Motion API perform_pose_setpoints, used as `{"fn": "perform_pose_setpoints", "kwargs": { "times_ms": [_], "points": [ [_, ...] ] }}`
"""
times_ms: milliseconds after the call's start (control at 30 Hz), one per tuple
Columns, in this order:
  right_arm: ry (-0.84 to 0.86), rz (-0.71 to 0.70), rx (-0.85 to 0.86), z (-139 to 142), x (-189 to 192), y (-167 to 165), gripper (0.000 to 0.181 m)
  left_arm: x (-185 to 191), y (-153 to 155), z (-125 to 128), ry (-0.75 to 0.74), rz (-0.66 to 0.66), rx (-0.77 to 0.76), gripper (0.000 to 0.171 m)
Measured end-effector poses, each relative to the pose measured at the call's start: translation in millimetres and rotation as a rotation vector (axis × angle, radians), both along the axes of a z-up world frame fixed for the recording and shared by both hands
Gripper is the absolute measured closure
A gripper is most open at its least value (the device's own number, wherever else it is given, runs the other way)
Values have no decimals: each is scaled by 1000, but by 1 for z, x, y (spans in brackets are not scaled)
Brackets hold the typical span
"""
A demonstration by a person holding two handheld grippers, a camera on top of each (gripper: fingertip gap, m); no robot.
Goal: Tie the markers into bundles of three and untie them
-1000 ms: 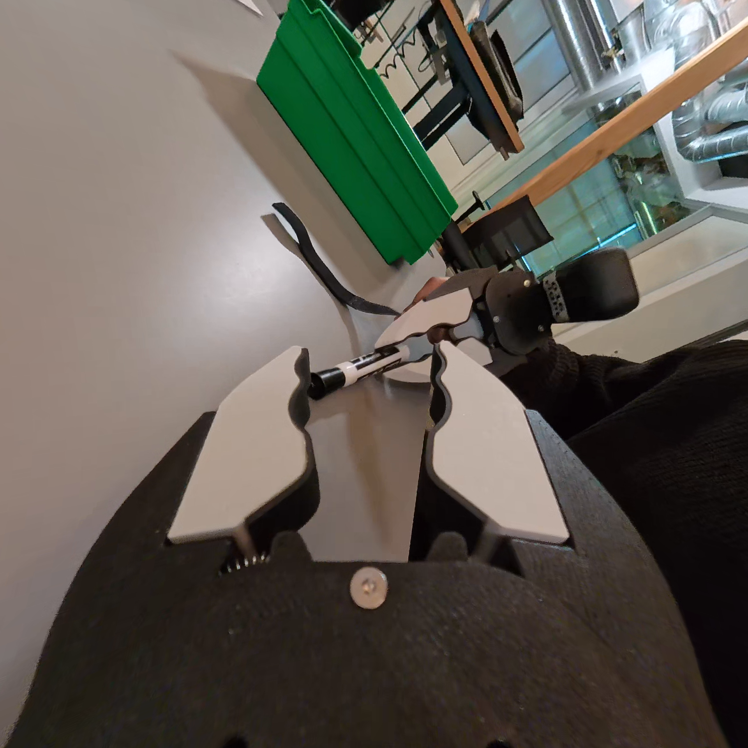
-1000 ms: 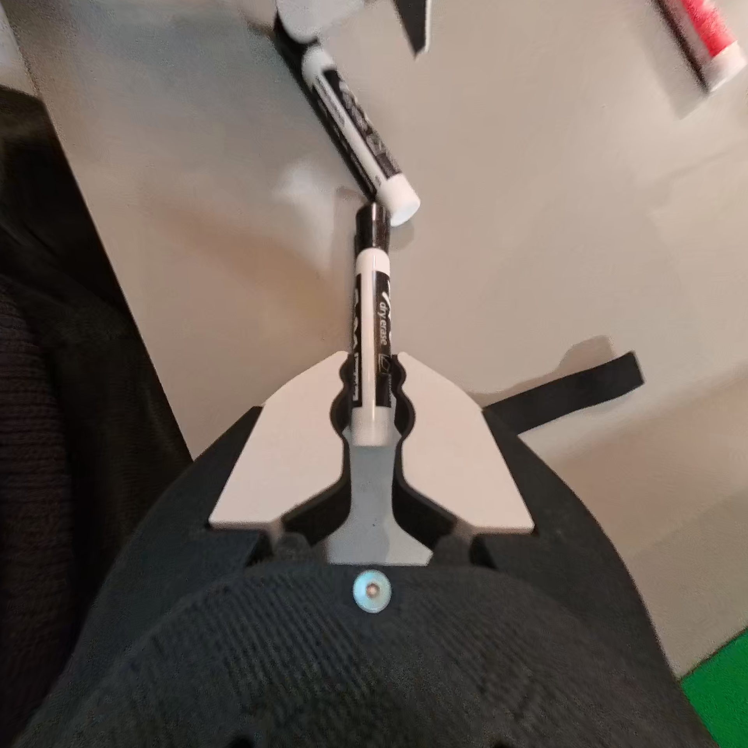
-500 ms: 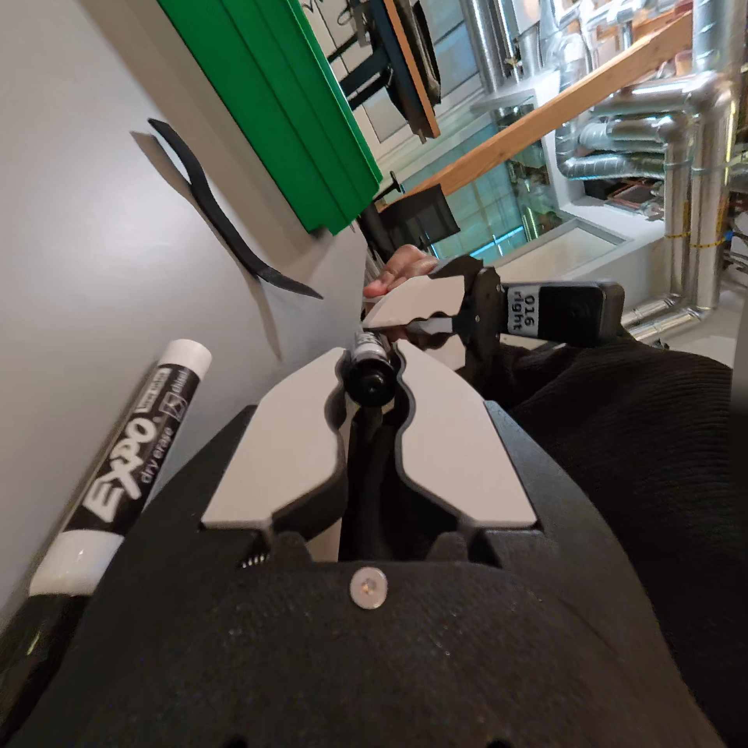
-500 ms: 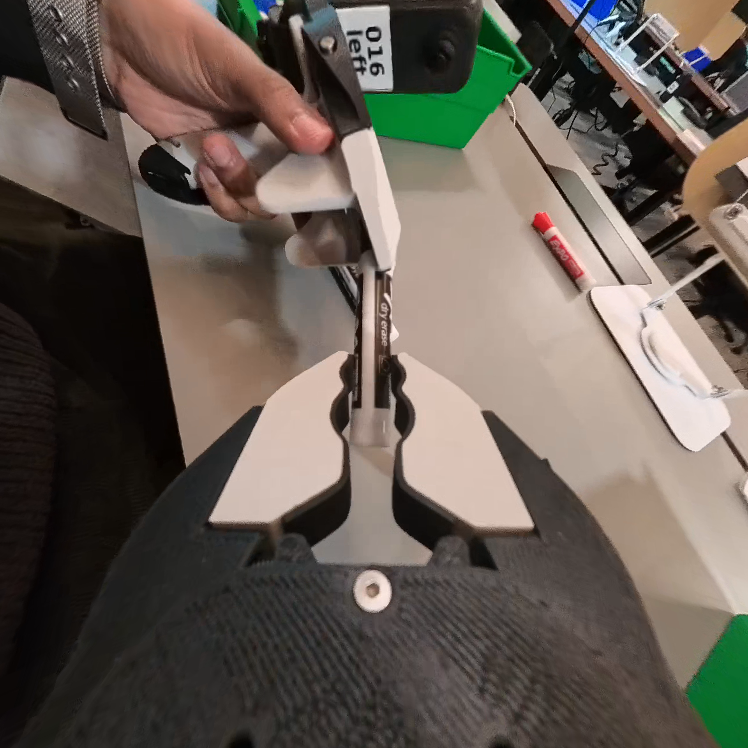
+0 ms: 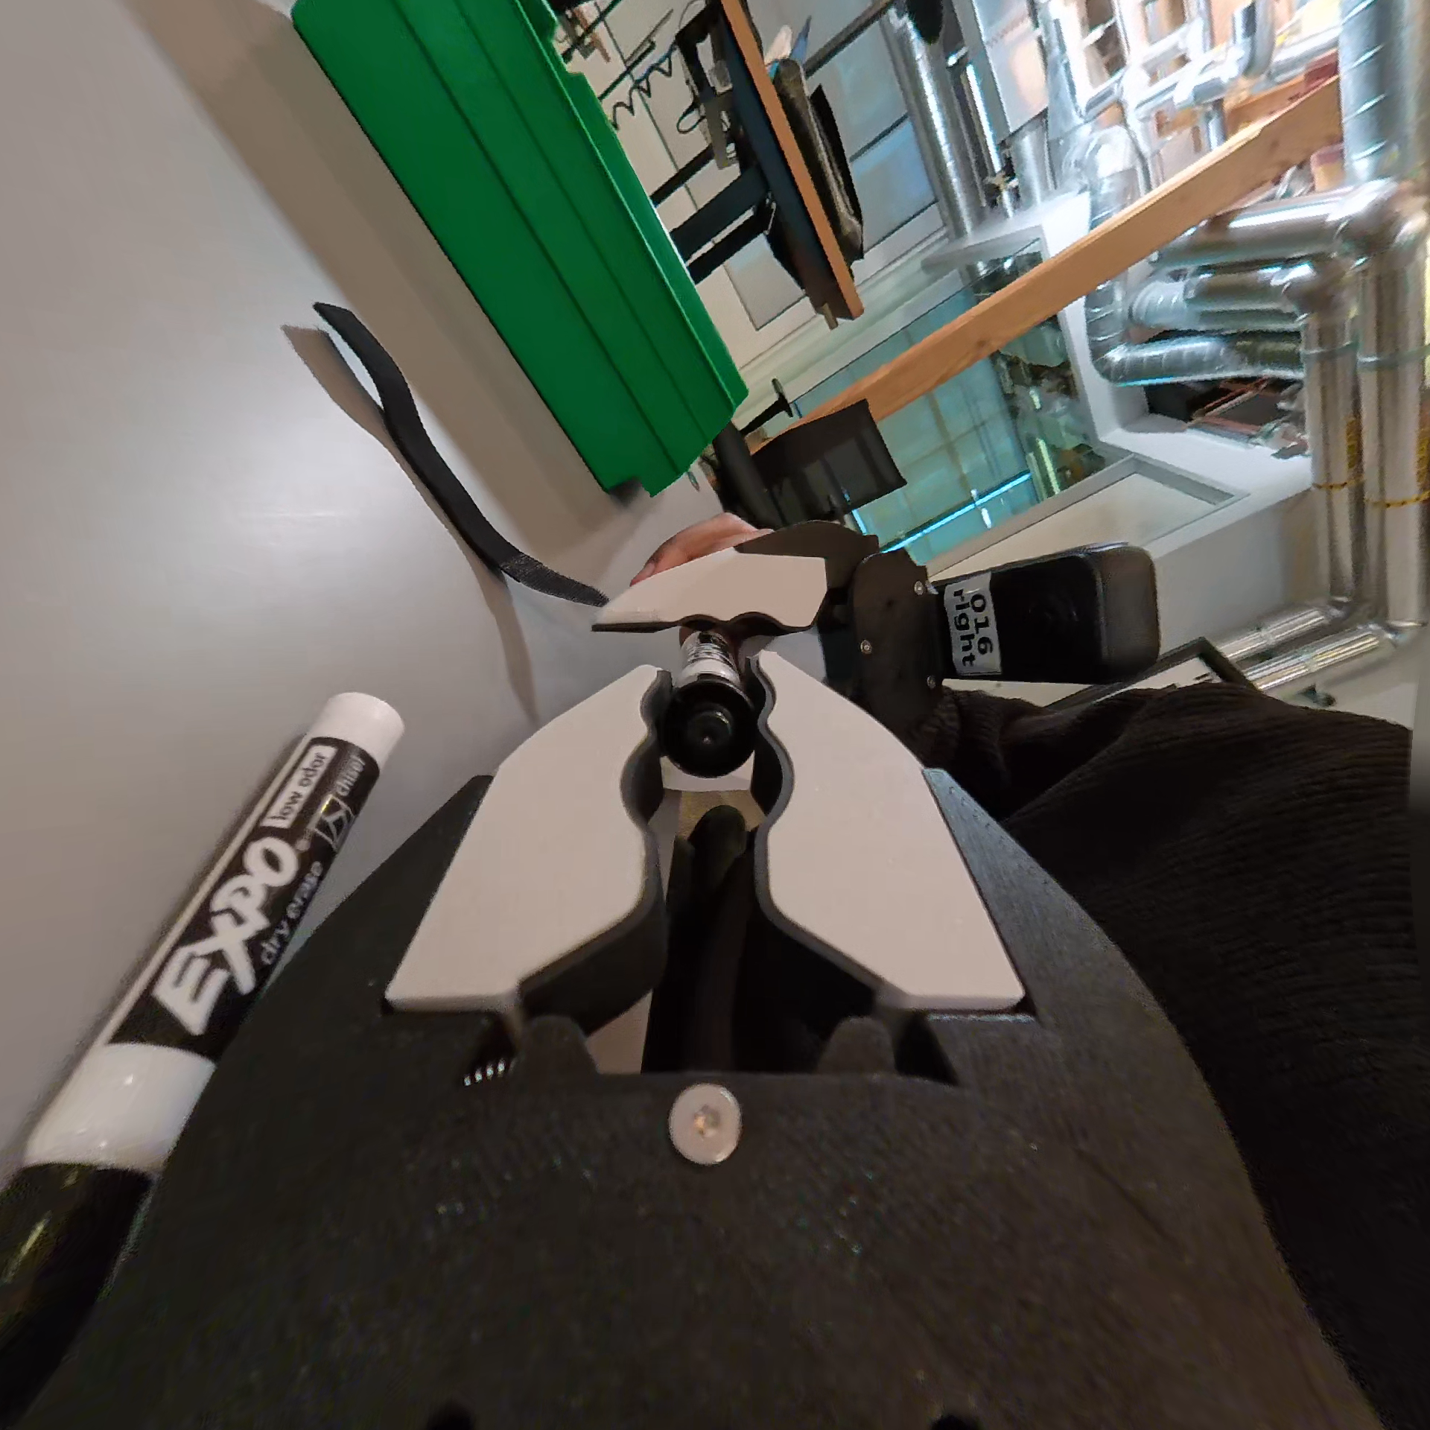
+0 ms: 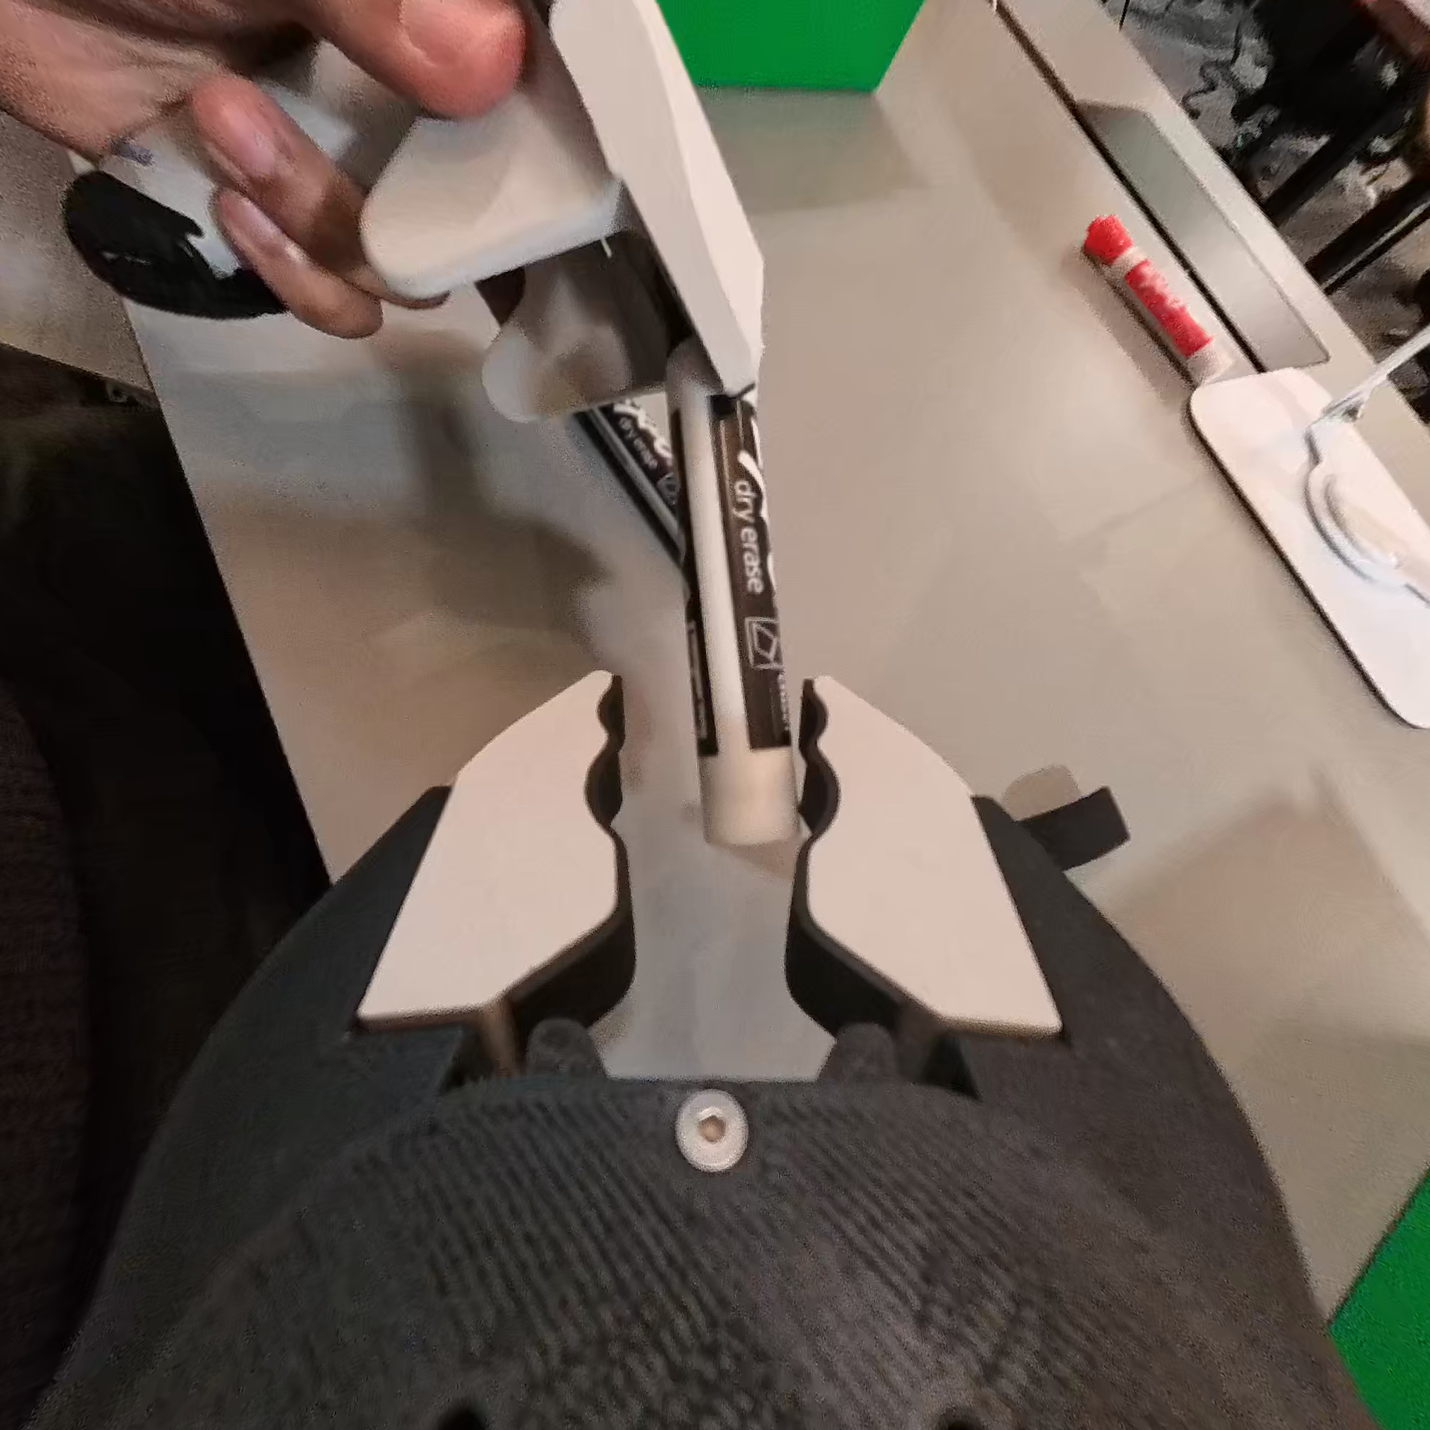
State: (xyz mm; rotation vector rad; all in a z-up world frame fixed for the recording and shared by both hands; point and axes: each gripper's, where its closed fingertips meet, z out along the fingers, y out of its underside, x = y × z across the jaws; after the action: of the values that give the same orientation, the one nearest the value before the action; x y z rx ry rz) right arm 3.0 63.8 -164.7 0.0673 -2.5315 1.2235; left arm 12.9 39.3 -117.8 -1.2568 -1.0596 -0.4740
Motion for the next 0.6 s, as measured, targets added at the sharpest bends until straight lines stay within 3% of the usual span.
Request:
{"fn": "perform_pose_setpoints", "kwargs": {
  "times_ms": [233,600],
  "points": [
    [-15,-52,33,-4,-8,4,162,1,15,-1,131,38,-203,152],
    [150,-58,142,-9,-12,8,167,2,20,0,212,68,-314,152]
  ]
}}
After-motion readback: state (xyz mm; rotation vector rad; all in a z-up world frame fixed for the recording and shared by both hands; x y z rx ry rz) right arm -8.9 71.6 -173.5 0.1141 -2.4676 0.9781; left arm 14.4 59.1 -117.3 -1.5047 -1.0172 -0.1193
